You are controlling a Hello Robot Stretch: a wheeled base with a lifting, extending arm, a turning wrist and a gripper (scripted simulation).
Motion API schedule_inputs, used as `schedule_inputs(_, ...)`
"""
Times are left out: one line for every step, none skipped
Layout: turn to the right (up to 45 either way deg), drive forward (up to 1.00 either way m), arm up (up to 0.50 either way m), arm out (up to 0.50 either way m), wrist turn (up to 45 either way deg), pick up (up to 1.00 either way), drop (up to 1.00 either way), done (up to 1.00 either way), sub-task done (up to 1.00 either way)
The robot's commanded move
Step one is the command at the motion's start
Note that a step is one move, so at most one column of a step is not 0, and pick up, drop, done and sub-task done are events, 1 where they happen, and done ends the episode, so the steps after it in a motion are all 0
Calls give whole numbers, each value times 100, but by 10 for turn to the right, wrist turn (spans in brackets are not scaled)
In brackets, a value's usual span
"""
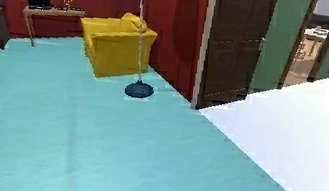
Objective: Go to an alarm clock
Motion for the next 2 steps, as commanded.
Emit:
schedule_inputs(390, 0, 0, 0, 0, 0, 0, 0, 0)
schedule_inputs(0, 100, 0, 0, 0, 0, 0, 0, 0)
